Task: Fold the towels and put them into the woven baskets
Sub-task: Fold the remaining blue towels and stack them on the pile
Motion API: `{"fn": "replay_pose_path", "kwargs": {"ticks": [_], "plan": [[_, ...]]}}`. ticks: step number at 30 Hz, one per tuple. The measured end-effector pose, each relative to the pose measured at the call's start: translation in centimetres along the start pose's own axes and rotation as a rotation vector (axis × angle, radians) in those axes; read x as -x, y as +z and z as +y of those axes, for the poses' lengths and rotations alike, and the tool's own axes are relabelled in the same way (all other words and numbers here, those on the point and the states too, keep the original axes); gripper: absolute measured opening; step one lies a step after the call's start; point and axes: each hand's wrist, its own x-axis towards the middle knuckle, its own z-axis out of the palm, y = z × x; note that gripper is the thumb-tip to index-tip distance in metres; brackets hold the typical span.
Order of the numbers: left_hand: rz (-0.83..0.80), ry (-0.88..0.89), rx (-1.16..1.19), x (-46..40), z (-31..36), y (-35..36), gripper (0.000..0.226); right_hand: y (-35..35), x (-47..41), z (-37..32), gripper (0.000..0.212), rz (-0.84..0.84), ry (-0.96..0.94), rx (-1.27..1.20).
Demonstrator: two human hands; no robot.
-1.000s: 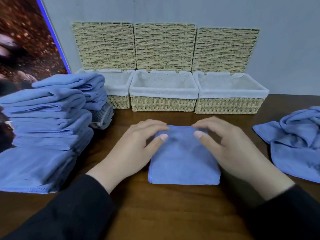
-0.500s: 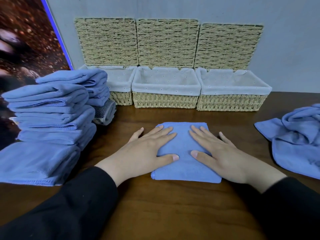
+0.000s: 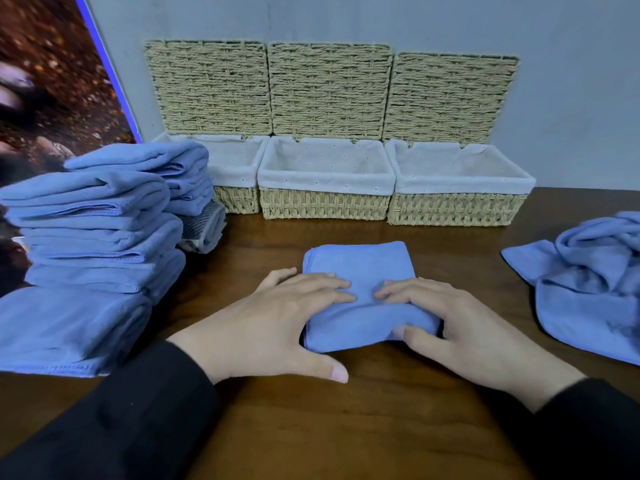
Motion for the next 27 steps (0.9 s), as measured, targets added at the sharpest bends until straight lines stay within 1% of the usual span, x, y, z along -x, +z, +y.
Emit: {"fn": "replay_pose_path", "kwargs": {"ticks": [1,2,3,4,5,6,7,8,11,12,14,17,18,20,21,22,24,25,27], "plan": [[0.045,0.013,-0.013,-0.2,-0.2,0.1,0.082,-0.1,-0.1,0.0,0.024,0.022,0.016,-0.028],[0.115,0.039,-0.019,-0.4,-0.4,0.3,0.069,-0.3,-0.2,-0.1,0.023,0.027,0.036,-0.056],[0.195,0.062,-0.009,-0.5,-0.6,0.4,0.051,-0.6,-0.3,0.0,0.022,0.011,0.050,-0.070],[0.266,0.075,0.014,-0.6,-0.8,0.4,0.034,-0.8,-0.3,0.0,0.026,-0.029,0.060,-0.063],[0.308,0.077,0.040,-0.6,-0.9,0.3,0.021,-0.9,-0.3,0.0,0.037,-0.085,0.077,-0.039],[0.321,0.073,0.082,-0.6,-0.7,0.1,0.012,-1.0,-0.2,0.2,0.050,-0.131,0.098,-0.011],[0.314,0.062,0.137,-0.6,-0.5,-0.1,0.006,-1.0,-0.2,0.4,0.059,-0.141,0.119,0.020],[0.306,0.049,0.198,-0.5,-0.3,-0.4,0.002,-1.0,-0.2,0.4,0.059,-0.114,0.135,0.047],[0.336,-0.036,0.320,0.0,0.3,-1.2,0.016,-1.1,-0.1,0.0,0.032,0.047,0.114,-0.002],[0.344,-0.061,0.367,0.1,0.4,-1.3,0.020,-1.2,0.0,-0.2,0.027,0.079,0.107,-0.049],[0.325,-0.115,0.485,0.3,0.6,-1.5,0.023,-1.2,0.1,-0.6,0.027,0.107,0.126,-0.155],[0.321,-0.184,0.658,0.1,0.4,-1.7,0.010,-1.1,-0.1,-1.0,0.025,0.179,0.180,-0.313],[0.338,-0.212,0.717,0.0,0.3,-1.6,0.009,-0.9,-0.3,-1.0,0.025,0.220,0.199,-0.349],[0.387,-0.271,0.782,-0.4,0.2,-1.3,0.021,-0.2,-0.7,-0.8,0.034,0.309,0.241,-0.360],[0.410,-0.302,0.757,-0.6,0.2,-1.0,0.030,0.1,-1.0,-0.4,0.038,0.349,0.262,-0.309],[0.435,-0.330,0.669,-0.8,0.2,-0.8,0.039,0.4,-1.2,-0.1,0.041,0.373,0.274,-0.226],[0.503,-0.340,0.373,-0.9,0.0,-0.3,0.053,0.8,-1.6,0.1,0.041,0.385,0.234,-0.029],[0.549,-0.291,0.218,-1.0,0.1,-0.3,0.054,0.9,-1.8,0.1,0.039,0.391,0.182,0.061],[0.575,-0.120,-0.021,-1.0,0.5,-0.4,0.039,1.1,-2.0,0.0,0.034,0.410,0.064,0.209]]}}
